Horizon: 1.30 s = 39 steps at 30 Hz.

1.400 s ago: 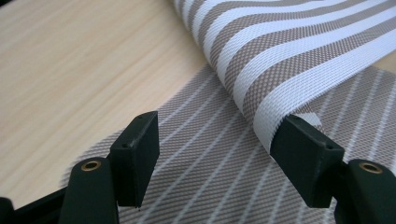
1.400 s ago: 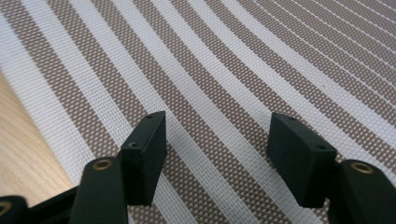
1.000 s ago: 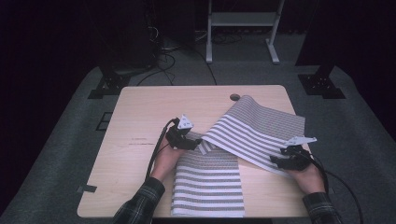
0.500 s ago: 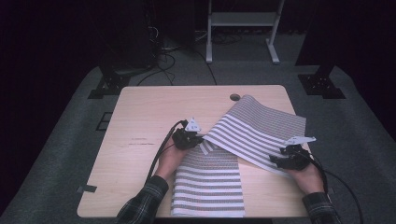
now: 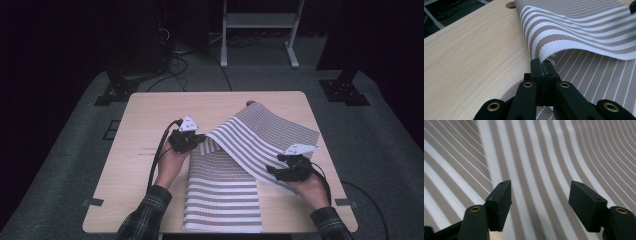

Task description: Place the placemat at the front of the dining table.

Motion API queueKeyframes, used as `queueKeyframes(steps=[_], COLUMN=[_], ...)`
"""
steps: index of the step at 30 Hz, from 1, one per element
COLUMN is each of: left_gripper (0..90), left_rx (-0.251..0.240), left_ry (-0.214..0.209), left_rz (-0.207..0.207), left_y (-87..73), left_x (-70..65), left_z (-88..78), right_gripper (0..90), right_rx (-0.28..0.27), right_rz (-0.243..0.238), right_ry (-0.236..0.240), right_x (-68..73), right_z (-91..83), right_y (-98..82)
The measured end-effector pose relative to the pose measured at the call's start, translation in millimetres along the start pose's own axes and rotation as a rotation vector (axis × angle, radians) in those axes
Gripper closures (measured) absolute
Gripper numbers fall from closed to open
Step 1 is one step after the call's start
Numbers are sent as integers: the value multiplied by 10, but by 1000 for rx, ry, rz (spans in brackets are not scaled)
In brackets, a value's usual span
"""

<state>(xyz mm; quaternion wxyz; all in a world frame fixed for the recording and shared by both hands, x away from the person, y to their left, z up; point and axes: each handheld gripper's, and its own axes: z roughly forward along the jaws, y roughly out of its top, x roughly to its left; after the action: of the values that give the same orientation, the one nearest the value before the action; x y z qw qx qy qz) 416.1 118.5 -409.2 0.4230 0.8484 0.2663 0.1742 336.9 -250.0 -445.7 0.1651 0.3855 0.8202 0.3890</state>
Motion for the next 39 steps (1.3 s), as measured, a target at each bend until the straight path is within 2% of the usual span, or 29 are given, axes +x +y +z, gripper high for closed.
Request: queueKeyframes(steps=[5,8,9,10,14,17,18,19,20,21,23,25,26,28,29,30,32,33,34,35,36,38,39], left_gripper=[900,900,900,900,900,900,900,900,900,900,900,900,900,900,900,900,900,900,900,900,900,900,900], left_rx=[-15,-13,-13,-12,-16,-19,-19,-12,-12,-11,-4,6,6,5,5,-1,-5,-5,-12,-12,-26,-29,-42], left_ry=[-3,-3,-8,-9,-18,-21,-15,-8,-8,-13,-12,-9,-9,-4,-4,3,12,18,31,31,47,51,43], left_rz=[2,0,-4,-2,-15,-24,-23,-19,-19,-28,-29,-25,-25,-37,-37,-46,-52,-57,-67,-67,-81,-84,-93], left_y=[54,71,77,82,80,81,81,73,73,57,40,28,28,16,16,2,-11,-23,-49,-49,-79,-88,-102], left_x=[-51,-60,-63,-70,-61,-56,-52,-28,-28,-8,1,11,11,38,38,69,94,118,163,163,218,237,269], left_z=[-38,-46,-51,-58,-86,-103,-114,-138,-138,-149,-151,-159,-159,-184,-184,-221,-252,-285,-344,-344,-427,-455,-499], right_gripper=[281,276,276,273,252,243,243,243,243,246,246,249,249,309,309,374,381,417,520,579,655,685,749], right_rx=[-18,-28,-28,-35,-18,-9,-2,14,14,7,-1,-7,-7,-3,-3,4,4,8,5,2,1,-6,-19], right_rz=[-29,-51,-51,-60,-69,-76,-84,-89,-89,-55,-36,-31,-31,-24,-24,-12,-6,2,16,23,30,36,46], right_ry=[48,28,28,7,-30,-53,-73,-121,-121,-130,-142,-171,-171,-199,-199,-208,-215,-234,-247,-251,-245,-250,-227], right_x=[327,486,486,572,647,661,662,623,623,542,473,414,414,319,319,246,218,167,79,46,-11,-49,-113], right_z=[212,376,376,497,669,720,735,734,734,691,634,571,571,473,473,420,402,373,317,296,264,243,206], right_y=[199,285,285,334,398,403,399,371,371,337,323,317,317,288,288,260,250,235,210,203,193,187,184])
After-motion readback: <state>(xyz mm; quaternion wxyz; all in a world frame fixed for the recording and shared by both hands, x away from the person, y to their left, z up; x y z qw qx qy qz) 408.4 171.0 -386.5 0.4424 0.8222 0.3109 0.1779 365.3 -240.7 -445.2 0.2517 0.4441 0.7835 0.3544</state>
